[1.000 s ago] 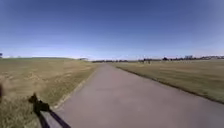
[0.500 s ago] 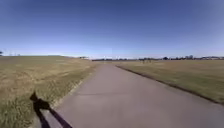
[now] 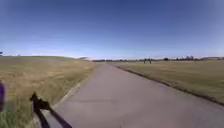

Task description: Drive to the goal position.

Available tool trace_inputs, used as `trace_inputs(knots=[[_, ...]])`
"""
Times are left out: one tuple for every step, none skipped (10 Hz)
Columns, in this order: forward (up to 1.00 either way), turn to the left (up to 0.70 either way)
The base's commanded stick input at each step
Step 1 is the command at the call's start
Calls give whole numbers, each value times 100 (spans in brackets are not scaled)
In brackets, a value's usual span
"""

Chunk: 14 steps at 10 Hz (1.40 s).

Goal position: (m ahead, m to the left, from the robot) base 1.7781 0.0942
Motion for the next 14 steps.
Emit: trace_inputs(knots=[[70,0],[70,0],[70,0],[70,0],[70,0],[70,0],[70,0],[70,0],[70,0],[70,0],[70,0],[70,0],[70,0],[70,0]])
